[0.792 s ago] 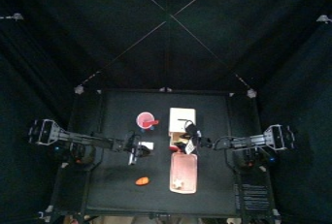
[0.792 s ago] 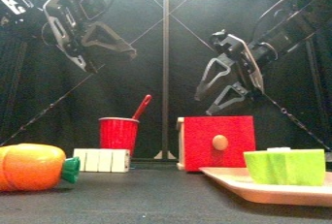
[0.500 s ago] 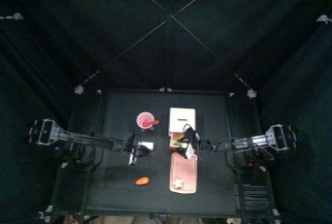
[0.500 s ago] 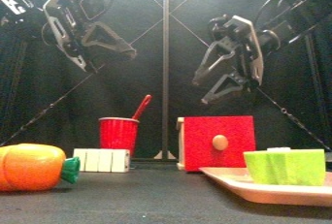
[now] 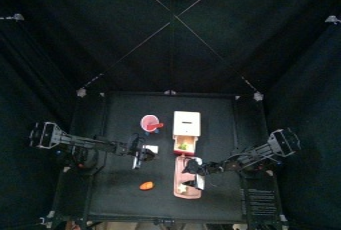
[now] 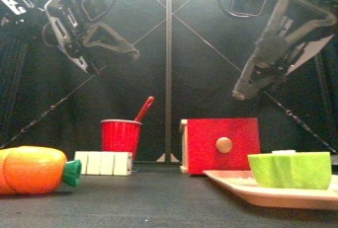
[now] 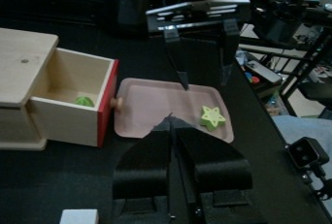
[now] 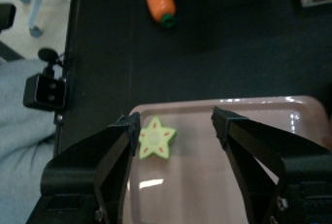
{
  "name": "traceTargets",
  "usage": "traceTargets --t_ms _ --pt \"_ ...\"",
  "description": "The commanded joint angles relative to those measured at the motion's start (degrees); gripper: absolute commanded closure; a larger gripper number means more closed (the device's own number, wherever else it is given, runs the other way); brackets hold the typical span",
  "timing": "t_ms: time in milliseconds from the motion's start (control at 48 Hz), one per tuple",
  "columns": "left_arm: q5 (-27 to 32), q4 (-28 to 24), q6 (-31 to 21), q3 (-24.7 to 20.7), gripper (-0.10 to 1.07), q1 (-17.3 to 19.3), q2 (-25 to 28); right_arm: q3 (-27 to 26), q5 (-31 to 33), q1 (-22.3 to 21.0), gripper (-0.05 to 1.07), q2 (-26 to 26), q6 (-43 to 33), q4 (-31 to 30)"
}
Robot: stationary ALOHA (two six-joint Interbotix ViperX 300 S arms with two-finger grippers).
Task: Grab starfruit bottom
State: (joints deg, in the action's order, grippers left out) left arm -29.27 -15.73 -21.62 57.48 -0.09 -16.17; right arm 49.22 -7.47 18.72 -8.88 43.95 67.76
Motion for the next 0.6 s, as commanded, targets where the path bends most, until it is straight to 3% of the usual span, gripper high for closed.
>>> traceTargets --t_ms 0,292,583 --pt "-0.5 0.4 0.0 -0.7 0.55 0.1 -0.1 -1.6 -0.1 1.6 0.1 1.2 -0.2 0.7" --pt "-0.5 0.5 0.0 -0.8 0.55 0.1 0.0 -3.6 0.4 3.4 0.1 8.2 -0.2 2.5" --pt "-0.5 0.5 0.0 -0.7 0.55 0.1 -0.1 -4.6 1.8 3.6 0.11 10.9 -0.3 2.7"
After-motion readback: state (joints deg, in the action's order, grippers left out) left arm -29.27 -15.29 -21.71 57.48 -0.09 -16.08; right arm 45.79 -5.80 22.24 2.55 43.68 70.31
